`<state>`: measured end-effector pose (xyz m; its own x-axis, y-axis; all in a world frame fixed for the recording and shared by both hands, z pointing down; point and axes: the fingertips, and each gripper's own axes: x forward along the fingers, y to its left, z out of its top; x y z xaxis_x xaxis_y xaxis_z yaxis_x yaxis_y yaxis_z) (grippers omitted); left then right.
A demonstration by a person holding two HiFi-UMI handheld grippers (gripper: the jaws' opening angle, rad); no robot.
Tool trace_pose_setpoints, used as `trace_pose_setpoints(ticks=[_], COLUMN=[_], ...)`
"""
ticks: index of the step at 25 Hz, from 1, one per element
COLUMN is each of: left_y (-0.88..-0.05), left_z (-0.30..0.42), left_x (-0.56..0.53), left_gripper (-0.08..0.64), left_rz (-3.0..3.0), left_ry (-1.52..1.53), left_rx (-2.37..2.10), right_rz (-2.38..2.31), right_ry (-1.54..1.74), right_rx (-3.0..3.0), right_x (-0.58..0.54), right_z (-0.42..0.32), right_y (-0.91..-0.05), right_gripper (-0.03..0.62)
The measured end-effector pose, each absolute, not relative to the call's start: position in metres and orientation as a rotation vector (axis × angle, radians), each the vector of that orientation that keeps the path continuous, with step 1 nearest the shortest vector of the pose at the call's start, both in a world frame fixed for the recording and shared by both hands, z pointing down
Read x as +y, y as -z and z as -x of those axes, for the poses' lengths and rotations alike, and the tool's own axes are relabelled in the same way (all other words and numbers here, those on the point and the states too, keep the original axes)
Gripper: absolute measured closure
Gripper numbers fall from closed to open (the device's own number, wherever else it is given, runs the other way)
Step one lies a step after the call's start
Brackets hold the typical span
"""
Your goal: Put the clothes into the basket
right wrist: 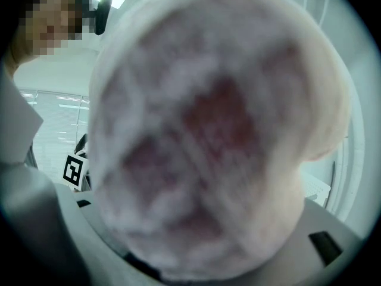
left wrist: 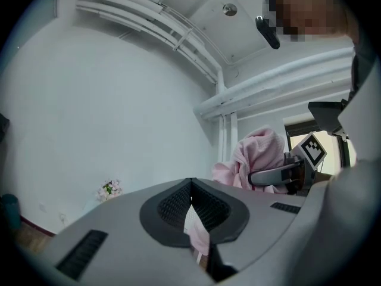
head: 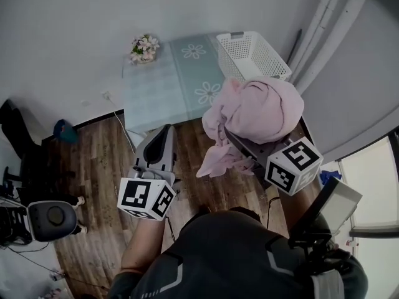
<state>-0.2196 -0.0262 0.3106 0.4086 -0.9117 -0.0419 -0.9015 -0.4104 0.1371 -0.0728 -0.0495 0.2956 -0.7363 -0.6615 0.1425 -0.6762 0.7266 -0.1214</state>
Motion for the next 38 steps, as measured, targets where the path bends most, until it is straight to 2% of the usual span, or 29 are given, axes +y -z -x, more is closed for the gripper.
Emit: trace_pose_setpoints(ticks=[7,18,38], left_y=[-0.312,-0.312,-0.281], left_z=[0.232,0.215,0.112], left_x=[-0.063,-0.148,-0.336], left_gripper=[0.551,0.551,0.551], left_rz=[-2.561,-2.561,-2.595], left_ry=[0.18,0.127,0.016], left_rx=[-1.612,-1.638,-1.689], right_rz=[-1.107,-1.095,-1.136], right_ry=[-0.258,-0.334,-0.471], right_rx=[-2.821,-2.885,-3.049], right_x=[-0.084,-0.17,-0.372], right_z=[0.087,0.071,-0.045], right_y=[-0.291,-0.288,-0.237], right_gripper=[0.273,0.273,0.273])
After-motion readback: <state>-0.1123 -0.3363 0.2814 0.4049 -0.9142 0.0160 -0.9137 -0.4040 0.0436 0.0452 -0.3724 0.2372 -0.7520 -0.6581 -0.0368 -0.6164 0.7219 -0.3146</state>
